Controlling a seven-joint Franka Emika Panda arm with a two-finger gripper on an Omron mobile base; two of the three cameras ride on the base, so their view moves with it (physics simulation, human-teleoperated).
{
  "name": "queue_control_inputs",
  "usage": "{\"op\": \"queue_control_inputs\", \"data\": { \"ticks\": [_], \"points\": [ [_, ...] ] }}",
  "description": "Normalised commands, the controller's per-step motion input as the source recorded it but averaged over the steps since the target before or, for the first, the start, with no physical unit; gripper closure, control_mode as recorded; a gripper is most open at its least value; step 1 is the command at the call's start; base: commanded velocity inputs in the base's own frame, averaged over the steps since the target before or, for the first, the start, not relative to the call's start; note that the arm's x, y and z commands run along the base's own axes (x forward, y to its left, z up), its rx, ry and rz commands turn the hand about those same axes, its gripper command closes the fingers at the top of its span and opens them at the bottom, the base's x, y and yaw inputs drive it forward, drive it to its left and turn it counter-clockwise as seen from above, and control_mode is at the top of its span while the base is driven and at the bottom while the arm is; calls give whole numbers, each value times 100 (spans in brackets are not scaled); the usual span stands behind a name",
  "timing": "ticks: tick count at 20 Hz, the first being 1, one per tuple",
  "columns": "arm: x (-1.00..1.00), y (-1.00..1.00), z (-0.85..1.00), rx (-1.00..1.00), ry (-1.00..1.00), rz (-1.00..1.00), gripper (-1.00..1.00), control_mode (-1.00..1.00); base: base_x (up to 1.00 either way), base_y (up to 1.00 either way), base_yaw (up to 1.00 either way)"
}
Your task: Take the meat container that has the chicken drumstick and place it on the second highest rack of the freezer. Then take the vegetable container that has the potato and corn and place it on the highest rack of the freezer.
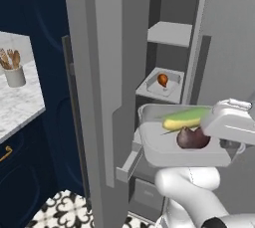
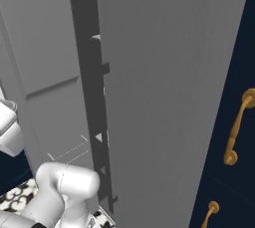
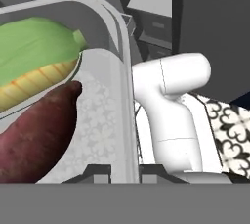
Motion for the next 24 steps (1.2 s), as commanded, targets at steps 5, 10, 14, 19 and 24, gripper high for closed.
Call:
{"op": "queue_control_inputs", "data": {
  "ticks": [5, 10, 14, 19, 24],
  "points": [
    [-77, -26, 65, 29, -1, 0, 100, -100, 0, 0, 0],
    [8, -11, 22, 13, 6, -40, 100, -100, 0, 0, 0],
    [17, 0, 0, 5, 8, -70, 100, -100, 0, 0, 0],
    [10, -1, 0, 9, 1, -66, 100, -100, 0, 0, 0],
    [50, 33, 0, 3, 0, -63, 100, -100, 0, 0, 0]
  ]
}}
